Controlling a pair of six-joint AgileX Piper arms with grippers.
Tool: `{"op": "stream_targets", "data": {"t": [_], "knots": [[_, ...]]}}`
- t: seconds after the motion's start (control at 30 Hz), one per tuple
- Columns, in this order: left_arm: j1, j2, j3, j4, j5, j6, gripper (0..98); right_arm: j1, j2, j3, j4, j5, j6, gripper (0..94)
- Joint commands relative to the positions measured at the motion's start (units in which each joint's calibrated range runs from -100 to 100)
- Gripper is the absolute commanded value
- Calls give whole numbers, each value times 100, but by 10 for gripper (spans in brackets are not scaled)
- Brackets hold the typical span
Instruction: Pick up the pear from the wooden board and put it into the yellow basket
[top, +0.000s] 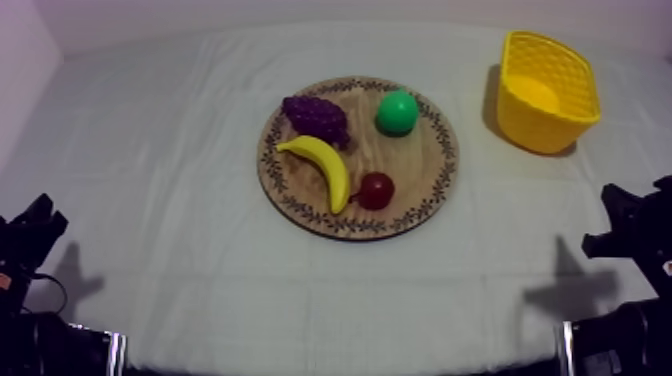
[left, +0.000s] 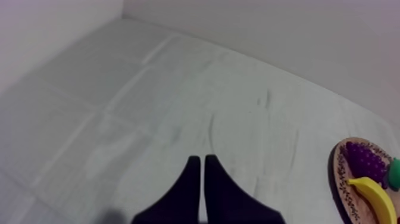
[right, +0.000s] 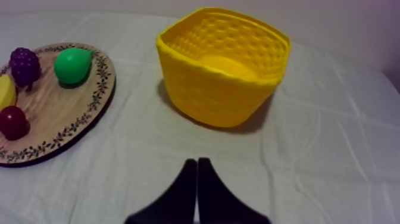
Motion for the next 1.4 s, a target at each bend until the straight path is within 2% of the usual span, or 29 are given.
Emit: {"op": "stream_targets", "data": {"t": [0.0, 1.13, 1.27, 1.37], "knots": [[-1, -4, 0, 1, 0, 1, 1, 0, 1, 4, 2, -1, 12, 5], [-1, -4, 0, 1, 0, 1, 1, 0, 1, 4, 2, -1, 10, 5], [-1, -4, 0, 1, 0, 1, 1, -47, 1, 4, 2, 21, -170, 5], [-1, -4, 0, 1, 0, 1, 1, -180, 1, -37, 103, 280, -251, 7]]}}
